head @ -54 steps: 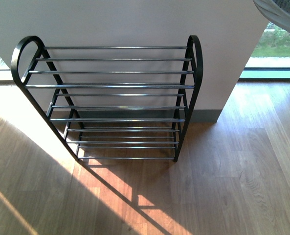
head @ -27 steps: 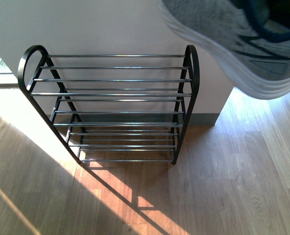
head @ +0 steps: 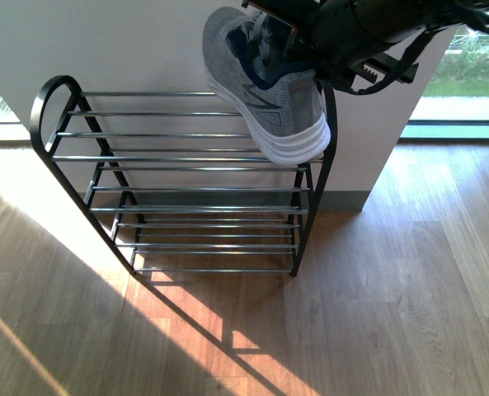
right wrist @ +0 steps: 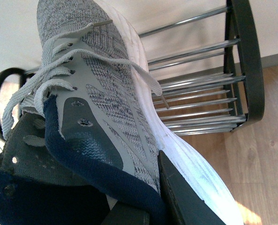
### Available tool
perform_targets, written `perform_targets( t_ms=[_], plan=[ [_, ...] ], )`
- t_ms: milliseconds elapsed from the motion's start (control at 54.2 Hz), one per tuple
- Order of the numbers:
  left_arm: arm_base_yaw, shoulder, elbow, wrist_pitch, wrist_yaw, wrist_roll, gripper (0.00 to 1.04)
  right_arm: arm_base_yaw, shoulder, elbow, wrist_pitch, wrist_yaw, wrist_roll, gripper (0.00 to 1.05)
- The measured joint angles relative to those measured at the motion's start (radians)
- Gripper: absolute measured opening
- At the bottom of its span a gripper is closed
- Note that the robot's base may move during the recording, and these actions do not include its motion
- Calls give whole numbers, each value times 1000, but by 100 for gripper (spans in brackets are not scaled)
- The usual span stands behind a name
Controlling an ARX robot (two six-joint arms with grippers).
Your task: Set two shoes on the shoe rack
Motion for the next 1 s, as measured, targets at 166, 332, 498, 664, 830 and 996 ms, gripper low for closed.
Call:
perform_targets(
  t_ms=[166,332,498,664,830,996],
  plan=[
    [0,0,0,0,0,0,3,-26,181,196,-63,59,32,1],
    [0,0,0,0,0,0,3,-51,277,299,-105,82,53,1],
    [0,0,0,0,0,0,3,-81,368,397,-154,95,87,1],
    [0,0,0,0,0,0,3,-102,424,455,-194,93,142,1],
    [0,0,0,0,0,0,3,-111,460,487,-210,89,196,1],
    [0,0,0,0,0,0,3,-119,491,525,-229,88,234,1]
  ],
)
